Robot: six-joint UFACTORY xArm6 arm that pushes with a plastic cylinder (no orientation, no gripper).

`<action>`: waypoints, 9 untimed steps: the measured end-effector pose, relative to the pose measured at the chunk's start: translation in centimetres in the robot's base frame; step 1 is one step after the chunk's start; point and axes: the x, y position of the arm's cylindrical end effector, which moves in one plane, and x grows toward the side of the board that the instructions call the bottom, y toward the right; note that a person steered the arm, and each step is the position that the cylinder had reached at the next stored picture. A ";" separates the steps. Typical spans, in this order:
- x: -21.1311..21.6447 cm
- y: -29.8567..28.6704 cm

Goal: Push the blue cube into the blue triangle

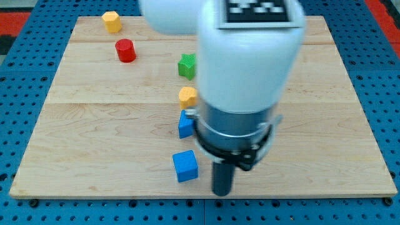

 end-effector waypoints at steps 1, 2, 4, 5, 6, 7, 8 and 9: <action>0.2 -1.8; 0.0 -7.3; -5.8 -5.2; -5.4 -2.9; -3.0 -1.3; -4.6 2.9; -6.2 3.4; -6.4 0.5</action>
